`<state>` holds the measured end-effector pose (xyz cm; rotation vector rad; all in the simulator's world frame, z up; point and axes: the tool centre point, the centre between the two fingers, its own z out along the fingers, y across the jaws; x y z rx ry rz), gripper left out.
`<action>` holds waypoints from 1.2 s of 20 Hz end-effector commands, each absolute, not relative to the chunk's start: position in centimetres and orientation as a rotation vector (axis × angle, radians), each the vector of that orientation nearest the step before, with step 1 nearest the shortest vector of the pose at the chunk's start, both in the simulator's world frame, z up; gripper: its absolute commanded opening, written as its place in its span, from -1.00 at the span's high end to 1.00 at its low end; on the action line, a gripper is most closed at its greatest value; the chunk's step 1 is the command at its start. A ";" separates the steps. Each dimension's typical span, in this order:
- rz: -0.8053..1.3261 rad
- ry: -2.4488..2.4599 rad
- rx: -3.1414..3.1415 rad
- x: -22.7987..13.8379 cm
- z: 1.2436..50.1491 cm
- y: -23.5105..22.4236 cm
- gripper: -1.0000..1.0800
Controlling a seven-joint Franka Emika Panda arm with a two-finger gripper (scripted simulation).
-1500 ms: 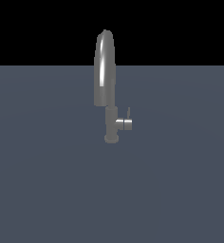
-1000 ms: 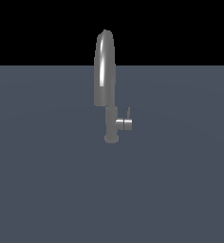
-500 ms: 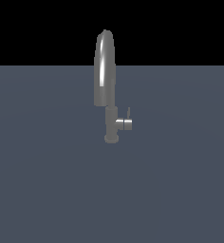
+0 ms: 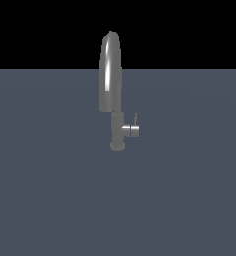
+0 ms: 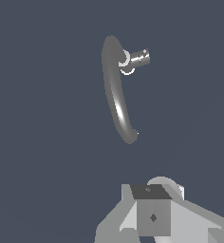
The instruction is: Turn on the faucet by rotating a designated handle.
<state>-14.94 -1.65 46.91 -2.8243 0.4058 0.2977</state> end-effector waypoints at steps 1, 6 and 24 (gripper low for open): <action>0.345 0.456 -2.773 -13.5 46.2 -2.0 1.00; 0.436 0.552 -2.666 -10.7 44.6 -2.6 1.00; 0.743 0.864 -2.199 -1.9 36.2 -5.6 1.00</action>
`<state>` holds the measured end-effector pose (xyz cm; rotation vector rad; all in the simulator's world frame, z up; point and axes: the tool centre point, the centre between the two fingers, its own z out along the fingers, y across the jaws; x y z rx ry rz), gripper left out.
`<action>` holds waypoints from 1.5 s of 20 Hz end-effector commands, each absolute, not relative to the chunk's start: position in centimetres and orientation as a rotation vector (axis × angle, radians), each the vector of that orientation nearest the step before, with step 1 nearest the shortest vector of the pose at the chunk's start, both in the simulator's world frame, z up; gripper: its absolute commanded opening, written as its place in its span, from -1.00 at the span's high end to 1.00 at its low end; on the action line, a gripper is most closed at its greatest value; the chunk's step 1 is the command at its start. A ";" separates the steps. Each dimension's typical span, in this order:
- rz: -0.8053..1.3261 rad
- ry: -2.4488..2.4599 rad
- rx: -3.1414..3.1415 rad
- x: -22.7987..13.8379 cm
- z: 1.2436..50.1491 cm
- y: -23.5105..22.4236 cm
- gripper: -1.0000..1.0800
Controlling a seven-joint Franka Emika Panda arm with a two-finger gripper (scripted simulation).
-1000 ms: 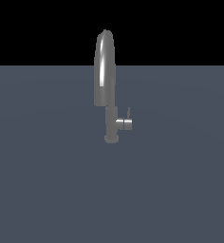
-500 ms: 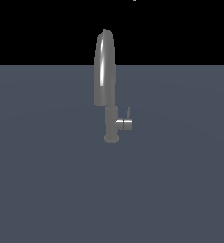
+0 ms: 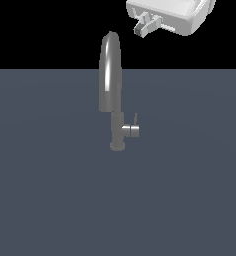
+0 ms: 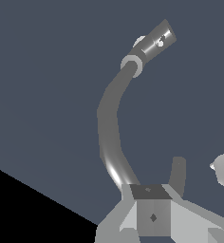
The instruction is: Turn on the faucet by rotating a designated handle.
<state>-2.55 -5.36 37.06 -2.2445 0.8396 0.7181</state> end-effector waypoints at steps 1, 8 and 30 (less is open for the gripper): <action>0.759 0.880 -2.168 -1.4 35.6 -5.8 1.00; 0.875 0.994 -1.931 1.3 30.7 -6.9 1.00; 1.129 1.241 -1.186 4.9 14.5 -6.8 1.00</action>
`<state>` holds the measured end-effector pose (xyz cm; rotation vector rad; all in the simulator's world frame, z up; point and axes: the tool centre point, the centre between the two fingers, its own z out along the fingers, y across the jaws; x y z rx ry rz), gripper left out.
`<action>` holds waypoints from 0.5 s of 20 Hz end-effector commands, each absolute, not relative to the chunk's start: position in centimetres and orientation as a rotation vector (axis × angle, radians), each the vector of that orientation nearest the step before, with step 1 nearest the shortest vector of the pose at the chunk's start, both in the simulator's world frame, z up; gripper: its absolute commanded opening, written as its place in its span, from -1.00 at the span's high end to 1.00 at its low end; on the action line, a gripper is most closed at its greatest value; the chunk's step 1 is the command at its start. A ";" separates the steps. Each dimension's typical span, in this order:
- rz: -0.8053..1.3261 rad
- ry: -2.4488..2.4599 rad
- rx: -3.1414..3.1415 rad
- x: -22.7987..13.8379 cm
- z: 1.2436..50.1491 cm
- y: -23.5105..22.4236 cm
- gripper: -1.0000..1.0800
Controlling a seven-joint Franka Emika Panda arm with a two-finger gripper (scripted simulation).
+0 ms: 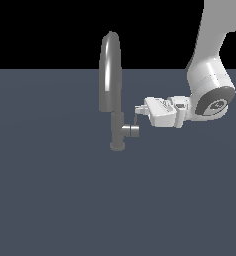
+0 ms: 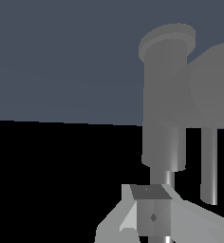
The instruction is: Turn on the faucet by rotating a designated handle.
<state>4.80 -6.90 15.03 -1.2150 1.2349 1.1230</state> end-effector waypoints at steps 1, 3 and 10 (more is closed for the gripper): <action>1.133 1.244 -1.173 4.9 14.2 -6.7 1.00; 1.137 1.248 -1.154 4.9 13.8 -6.6 1.00; 1.140 1.251 -1.145 4.9 13.6 -6.5 1.00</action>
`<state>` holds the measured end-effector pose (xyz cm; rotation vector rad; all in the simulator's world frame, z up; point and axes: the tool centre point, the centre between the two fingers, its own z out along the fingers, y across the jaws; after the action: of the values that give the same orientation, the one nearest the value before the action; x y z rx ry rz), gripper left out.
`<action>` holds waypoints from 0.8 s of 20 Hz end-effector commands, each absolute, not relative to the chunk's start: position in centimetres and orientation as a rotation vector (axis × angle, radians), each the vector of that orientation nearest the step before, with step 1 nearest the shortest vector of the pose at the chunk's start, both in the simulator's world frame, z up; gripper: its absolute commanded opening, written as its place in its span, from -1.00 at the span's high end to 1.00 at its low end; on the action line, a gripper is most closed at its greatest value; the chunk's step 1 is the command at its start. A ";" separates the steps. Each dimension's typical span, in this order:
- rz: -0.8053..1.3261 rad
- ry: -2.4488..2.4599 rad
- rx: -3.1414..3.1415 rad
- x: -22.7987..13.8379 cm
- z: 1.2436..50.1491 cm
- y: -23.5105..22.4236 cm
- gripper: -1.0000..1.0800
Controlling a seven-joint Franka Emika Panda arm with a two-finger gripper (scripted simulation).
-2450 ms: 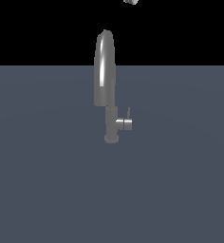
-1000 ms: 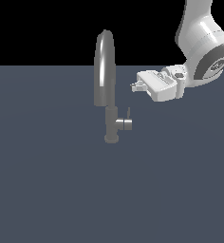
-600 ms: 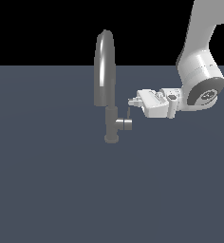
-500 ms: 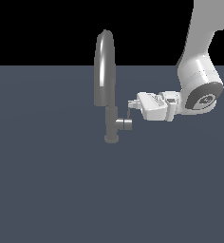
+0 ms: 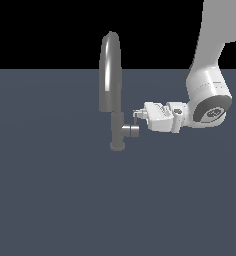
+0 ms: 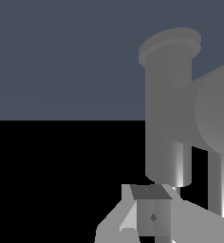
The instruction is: Turn on the faucet by rotating a designated handle.
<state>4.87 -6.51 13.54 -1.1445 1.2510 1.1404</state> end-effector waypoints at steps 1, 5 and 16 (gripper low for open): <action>1.140 1.251 -1.145 4.6 13.7 -6.5 1.00; 1.140 1.251 -1.144 3.7 14.1 -6.3 1.00; 1.139 1.252 -1.142 1.5 14.4 -6.1 1.00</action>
<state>2.14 -6.19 14.45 -1.1437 1.2525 1.1313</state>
